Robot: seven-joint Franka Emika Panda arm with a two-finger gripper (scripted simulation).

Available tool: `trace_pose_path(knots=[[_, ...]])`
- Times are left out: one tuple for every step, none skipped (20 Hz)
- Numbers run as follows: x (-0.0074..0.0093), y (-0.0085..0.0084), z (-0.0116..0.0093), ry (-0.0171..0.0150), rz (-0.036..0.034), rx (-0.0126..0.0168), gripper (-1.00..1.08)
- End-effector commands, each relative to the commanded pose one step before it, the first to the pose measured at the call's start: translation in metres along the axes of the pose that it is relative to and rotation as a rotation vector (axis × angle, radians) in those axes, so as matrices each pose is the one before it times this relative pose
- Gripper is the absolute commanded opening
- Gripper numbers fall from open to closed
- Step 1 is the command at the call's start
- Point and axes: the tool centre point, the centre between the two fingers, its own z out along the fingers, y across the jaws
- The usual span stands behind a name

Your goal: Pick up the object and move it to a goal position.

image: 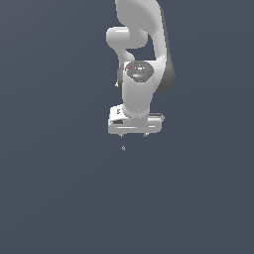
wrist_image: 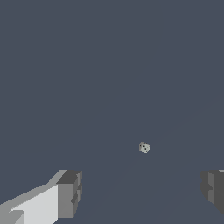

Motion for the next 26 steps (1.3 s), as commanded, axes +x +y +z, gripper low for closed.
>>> trace_pose_path(knots=[[0.0, 0.00001, 0.0, 0.0, 0.0, 0.0, 1.0], [0.00001, 0.00025, -0.00015, -0.00004, 0.00136, 0.00021, 1.0], [0.00003, 0.00066, -0.00043, -0.00013, 0.00391, 0.00065, 1.0], [0.00005, 0.00115, -0.00073, -0.00022, 0.00656, 0.0011, 1.0], [0.00008, 0.00158, -0.00108, -0.00032, 0.00913, 0.00155, 1.0], [0.00012, 0.00202, -0.00148, -0.00043, 0.0116, 0.002, 1.0], [0.00015, 0.0021, -0.00175, -0.0005, 0.01208, 0.00214, 1.0], [0.00015, 0.00166, -0.00162, -0.00044, 0.00952, 0.00174, 1.0], [0.00013, 0.0012, -0.00145, -0.00038, 0.00687, 0.00131, 1.0], [0.0001, 0.00074, -0.00122, -0.0003, 0.00422, 0.00086, 1.0], [0.00007, 0.00033, -0.00084, -0.00019, 0.00163, 0.0004, 1.0], [0.00002, -0.00011, -0.00031, -0.00005, -0.00048, -0.00003, 1.0], [-0.00002, -0.00017, 0.00023, 0.00006, -0.00107, -0.00021, 1.0], [-0.00006, -0.00016, 0.00077, 0.00018, -0.00062, -0.00024, 1.0], [-0.00008, 0.00019, 0.00133, 0.00023, 0.00117, -0.00001, 1.0], [-0.00012, 0.00043, 0.00187, 0.00033, 0.00291, 0.00016, 1.0], [-0.00016, 0.00071, 0.0024, 0.00043, 0.0045, 0.00031, 1.0], [-0.00021, 0.00086, 0.00294, 0.00051, 0.00562, 0.00038, 1.0], [-0.00027, 0.00103, 0.00347, 0.00062, 0.00651, 0.0004, 1.0], [-0.00034, 0.00111, 0.00399, 0.00072, 0.0071, 0.00037, 1.0], [-0.00043, 0.00124, 0.0045, 0.00082, 0.00782, 0.00034, 1.0], [-0.00052, 0.00141, 0.00499, 0.00092, 0.00868, 0.00032, 1.0], [-0.00063, 0.00158, 0.00549, 0.00102, 0.00968, 0.00031, 1.0], [-0.00075, 0.00179, 0.00598, 0.00113, 0.01077, 0.00028, 1.0], [-0.00089, 0.002, 0.00647, 0.00124, 0.01175, 0.00021, 1.0], [-0.00105, 0.00219, 0.00694, 0.00136, 0.01266, 0.00011, 1.0]])
